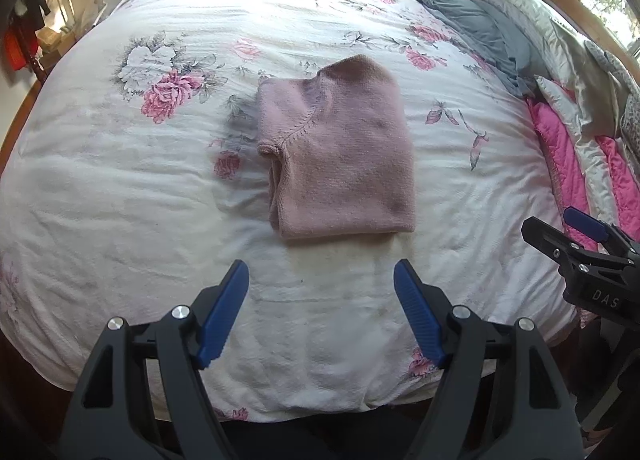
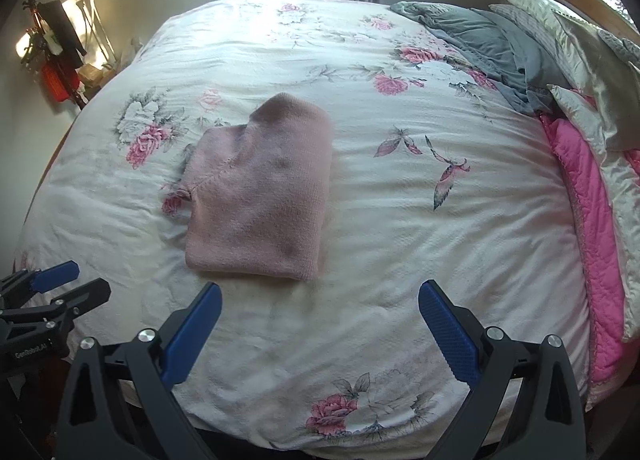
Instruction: Fold small clothes
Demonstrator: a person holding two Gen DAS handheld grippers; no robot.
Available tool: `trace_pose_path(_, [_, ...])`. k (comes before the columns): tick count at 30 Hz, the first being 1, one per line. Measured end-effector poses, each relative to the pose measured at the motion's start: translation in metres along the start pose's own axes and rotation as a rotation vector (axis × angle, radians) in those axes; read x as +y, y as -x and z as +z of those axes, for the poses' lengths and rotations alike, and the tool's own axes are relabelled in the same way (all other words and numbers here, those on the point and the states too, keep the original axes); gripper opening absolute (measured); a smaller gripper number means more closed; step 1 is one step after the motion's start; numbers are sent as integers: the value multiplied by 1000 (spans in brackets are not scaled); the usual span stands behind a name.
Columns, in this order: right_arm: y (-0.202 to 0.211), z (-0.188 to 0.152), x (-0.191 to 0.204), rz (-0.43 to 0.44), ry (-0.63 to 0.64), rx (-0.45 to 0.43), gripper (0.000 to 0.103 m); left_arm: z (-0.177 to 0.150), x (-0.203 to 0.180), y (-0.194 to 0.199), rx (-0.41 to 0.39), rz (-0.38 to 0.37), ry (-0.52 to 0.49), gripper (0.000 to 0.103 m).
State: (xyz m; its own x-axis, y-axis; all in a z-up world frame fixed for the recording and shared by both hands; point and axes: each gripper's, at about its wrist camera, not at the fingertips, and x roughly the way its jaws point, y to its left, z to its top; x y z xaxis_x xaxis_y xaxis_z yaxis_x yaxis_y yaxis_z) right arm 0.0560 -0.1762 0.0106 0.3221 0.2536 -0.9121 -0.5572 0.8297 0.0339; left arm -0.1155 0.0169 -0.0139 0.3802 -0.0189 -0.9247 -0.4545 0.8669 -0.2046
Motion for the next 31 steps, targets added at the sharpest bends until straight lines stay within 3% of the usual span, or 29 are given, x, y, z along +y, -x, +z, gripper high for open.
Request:
trace_pose_path(14, [-15, -1, 3, 15, 4, 39, 99, 4, -1, -7, 12, 3, -1, 75])
trace_pose_path(20, [-12, 0, -4, 18, -27, -1, 99, 4, -2, -9, 13, 1, -3, 75])
trace_pose_path(25, [-13, 2, -2, -24, -5, 4, 99, 6, 1, -8, 8, 1, 0, 75])
trace_pose_path(31, [-15, 3, -6, -8, -23, 19, 99, 6, 3, -7, 9, 1, 5, 75])
